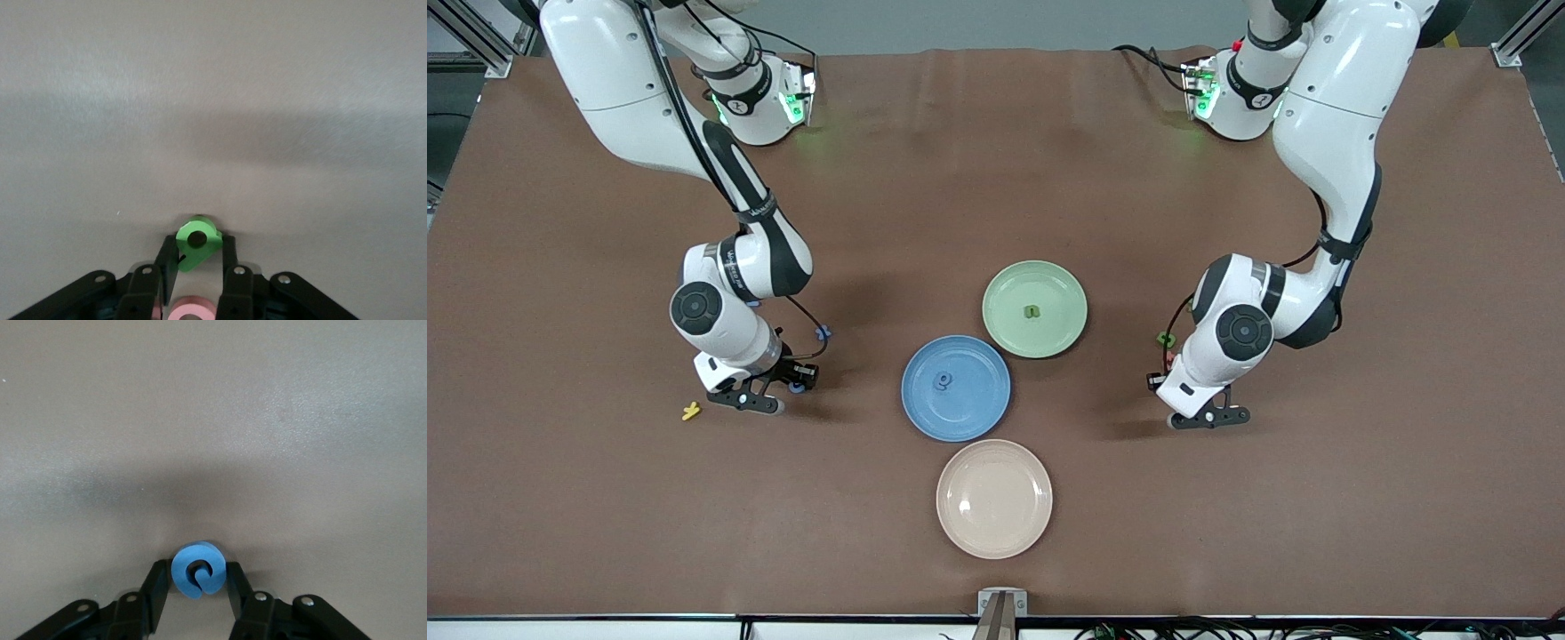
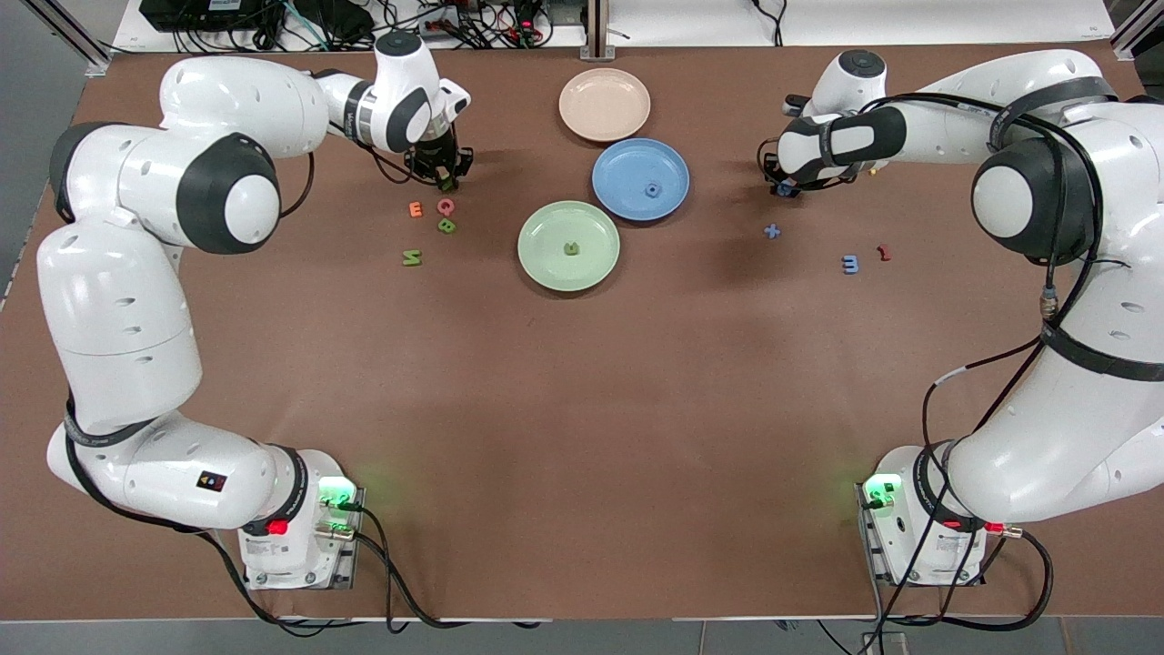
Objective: Sort letters by color into matching plates
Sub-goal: 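Drop q on the green plate while the right gripper drops c on blue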
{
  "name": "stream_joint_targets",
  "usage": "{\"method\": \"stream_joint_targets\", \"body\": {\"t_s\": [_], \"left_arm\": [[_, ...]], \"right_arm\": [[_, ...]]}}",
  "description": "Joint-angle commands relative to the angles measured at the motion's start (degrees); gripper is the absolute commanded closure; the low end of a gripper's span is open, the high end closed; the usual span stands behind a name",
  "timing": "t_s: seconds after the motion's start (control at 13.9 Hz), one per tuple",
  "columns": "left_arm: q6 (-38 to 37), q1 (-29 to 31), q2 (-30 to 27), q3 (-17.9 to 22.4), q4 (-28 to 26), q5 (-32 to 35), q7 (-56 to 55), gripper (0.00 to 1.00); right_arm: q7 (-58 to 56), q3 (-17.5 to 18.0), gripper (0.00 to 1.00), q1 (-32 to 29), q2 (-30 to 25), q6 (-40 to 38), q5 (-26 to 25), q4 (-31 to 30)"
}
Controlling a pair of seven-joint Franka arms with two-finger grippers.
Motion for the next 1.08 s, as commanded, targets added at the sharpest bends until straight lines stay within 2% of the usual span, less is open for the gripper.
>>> {"method": "stream_joint_targets", "body": {"t_s": [0.0, 0.22, 0.5, 0.79, 1.01], "left_arm": [[-0.45, -1.04, -2.25, -0.17, 0.54, 0.26, -1.01, 0.77], [-2.82, -4.73, -3.83, -0.25, 0.63, 0.17, -6.0, 0.77], [-2.83, -9.48, -4.28, -2.79, 0.63, 0.17, -15.4, 0.77], [-4.48, -15.27, -4.1, -3.77, 0.37, 0.09, -22.8, 0.77], [-7.48, -18.88, -4.1, -3.86, 0.02, 0.08, -25.7, 0.77]], "right_arm": [[-0.2, 0.5, 0.92, -1.11, 1.24, 0.01, -0.24, 0.85], [0.24, 0.5, 0.99, -1.11, 1.15, 0.01, -0.15, 1.28], [0.07, 0.59, 1.0, -1.02, 0.98, -1.82, -0.15, 2.77], [4.26, 0.85, 1.0, -0.06, 0.8, -15.44, 0.37, 10.93], [15.76, 0.94, 1.0, 5.55, 1.15, -16.87, 0.64, 16.04]]}}
